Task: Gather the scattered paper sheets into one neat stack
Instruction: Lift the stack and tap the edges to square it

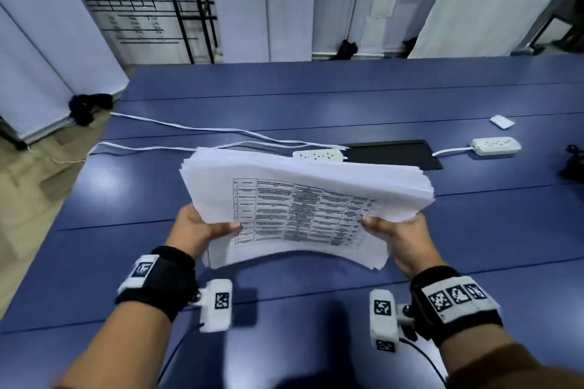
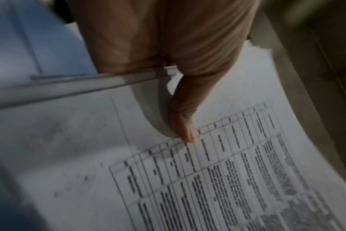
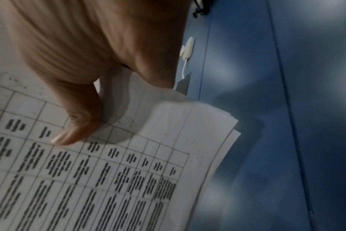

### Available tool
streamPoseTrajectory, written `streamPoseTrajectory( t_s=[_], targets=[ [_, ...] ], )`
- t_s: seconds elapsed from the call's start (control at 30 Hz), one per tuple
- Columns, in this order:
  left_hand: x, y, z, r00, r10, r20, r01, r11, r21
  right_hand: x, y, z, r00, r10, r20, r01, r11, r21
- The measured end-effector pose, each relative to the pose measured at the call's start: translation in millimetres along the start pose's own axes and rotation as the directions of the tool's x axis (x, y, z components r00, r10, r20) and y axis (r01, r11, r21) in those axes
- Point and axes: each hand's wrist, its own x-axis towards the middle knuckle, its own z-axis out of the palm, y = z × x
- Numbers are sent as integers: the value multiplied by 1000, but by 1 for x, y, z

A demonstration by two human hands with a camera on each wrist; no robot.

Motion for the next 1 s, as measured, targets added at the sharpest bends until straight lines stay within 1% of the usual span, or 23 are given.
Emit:
streamPoseTrajectory(
  t_s=[0.07, 0.13, 0.2, 0.27, 0.33, 0.4, 0.47, 0.6, 0.67, 0.83, 0.9, 0.93, 1.0],
  targets=[
    [-2, -3, 7, 997, 36, -73, -39, 999, -37, 1, 0, 6, 1000, -24, 11, 24, 1000, 9],
    [0, 0, 5, 994, 81, -74, -84, 995, -45, 4, -4, 8, 999, -43, 30, 43, 999, 7],
    [4, 2, -2, 994, 93, -54, -96, 994, -59, 6, -9, 7, 996, -54, 65, 55, 998, -17],
    [8, -1, -7, 998, 53, -46, -57, 994, -93, 7, -8, 3, 992, -33, 118, 39, 998, -45],
    [11, -11, -9, 999, 14, -35, -17, 995, -102, 6, 1, -2, 988, 19, 152, -5, 996, -94],
    [9, -20, -10, 999, -26, -27, 22, 992, -125, 2, 12, -7, 984, 72, 163, -49, 989, -140],
    [7, -25, -10, 998, -58, -7, 56, 983, -174, 1, 24, -11, 983, 94, 159, -68, 985, -158],
    [6, -27, -7, 997, -57, 54, 68, 972, -223, 7, 27, -14, 974, 113, 195, -85, 986, -145],
    [6, -22, -7, 998, -31, 58, 43, 978, -206, 10, 22, -12, 971, 113, 212, -82, 985, -151],
    [11, 2, -15, 994, 65, 84, -46, 977, -207, 13, -3, -8, 969, 28, 245, -1, 994, -109],
    [13, 3, -20, 991, 82, 104, -64, 983, -169, 15, -6, -12, 967, 14, 254, 17, 993, -121],
    [13, -1, -21, 990, 79, 119, -64, 990, -125, 15, -3, -15, 967, 19, 254, 19, 989, -146],
    [12, -16, -21, 989, 25, 143, -20, 999, -36, 14, 6, -19, 967, 60, 248, -8, 978, -208]
  ],
)
